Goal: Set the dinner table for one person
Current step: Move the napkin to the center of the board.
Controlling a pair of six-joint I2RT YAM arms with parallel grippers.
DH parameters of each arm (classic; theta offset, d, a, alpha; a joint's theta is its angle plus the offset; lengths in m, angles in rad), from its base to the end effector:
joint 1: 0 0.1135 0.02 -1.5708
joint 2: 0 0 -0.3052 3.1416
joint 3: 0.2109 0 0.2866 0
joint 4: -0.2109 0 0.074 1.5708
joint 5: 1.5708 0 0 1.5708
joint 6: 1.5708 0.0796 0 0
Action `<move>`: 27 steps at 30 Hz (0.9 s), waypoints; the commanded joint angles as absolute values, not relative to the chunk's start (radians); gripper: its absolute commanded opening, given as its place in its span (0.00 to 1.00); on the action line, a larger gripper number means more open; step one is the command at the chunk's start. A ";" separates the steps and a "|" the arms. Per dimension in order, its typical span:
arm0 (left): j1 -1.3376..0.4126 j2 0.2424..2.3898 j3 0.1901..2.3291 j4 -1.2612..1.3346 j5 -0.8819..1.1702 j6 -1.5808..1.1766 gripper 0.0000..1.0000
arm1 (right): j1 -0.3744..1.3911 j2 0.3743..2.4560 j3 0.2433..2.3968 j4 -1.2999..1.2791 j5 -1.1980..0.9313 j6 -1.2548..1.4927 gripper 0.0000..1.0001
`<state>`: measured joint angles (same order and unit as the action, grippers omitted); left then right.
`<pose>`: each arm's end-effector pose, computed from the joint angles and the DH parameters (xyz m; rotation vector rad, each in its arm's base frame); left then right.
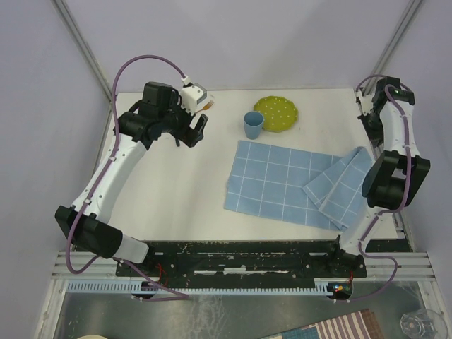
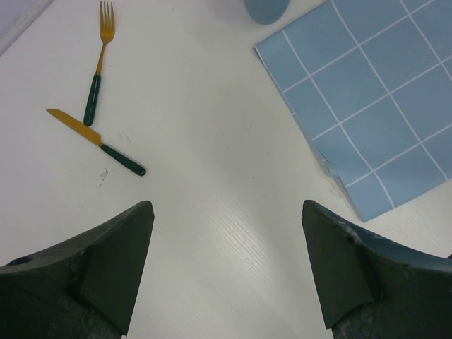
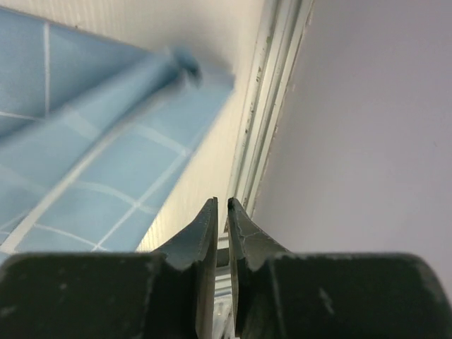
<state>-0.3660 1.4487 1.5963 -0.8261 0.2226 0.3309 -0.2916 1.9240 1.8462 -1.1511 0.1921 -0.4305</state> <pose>0.3385 -0.1486 0.4218 0.8774 2.0645 -0.2691 0.4368 -0.1470 0.2946 -0.1509 2.8544 -0.4319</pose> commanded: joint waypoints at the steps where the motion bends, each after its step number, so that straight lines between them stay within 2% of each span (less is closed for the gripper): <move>1: -0.364 1.441 1.633 -0.810 0.252 0.330 0.92 | -0.314 1.840 1.843 -1.166 0.238 -0.471 0.19; 6: -0.364 1.438 1.629 -0.809 0.254 0.330 0.92 | -0.316 1.847 1.893 -1.201 0.216 -0.455 0.28; 8: -0.363 1.435 1.625 -0.804 0.257 0.328 0.92 | -0.313 1.863 1.936 -1.262 0.132 -0.444 0.43; 10: -0.363 1.434 1.617 -0.800 0.262 0.328 0.92 | -0.306 1.896 1.987 -1.324 0.063 -0.418 0.51; 15: -0.395 1.445 1.584 -0.779 0.249 0.331 0.88 | -0.281 1.989 1.974 -1.355 0.030 -0.342 0.51; 20: -0.538 1.484 1.558 -0.753 0.140 0.358 0.85 | -0.279 2.037 1.931 -1.357 0.025 -0.295 0.51; 27: -0.555 1.618 1.559 -0.720 0.042 0.263 0.82 | -0.279 2.057 1.863 -1.348 0.066 -0.285 0.51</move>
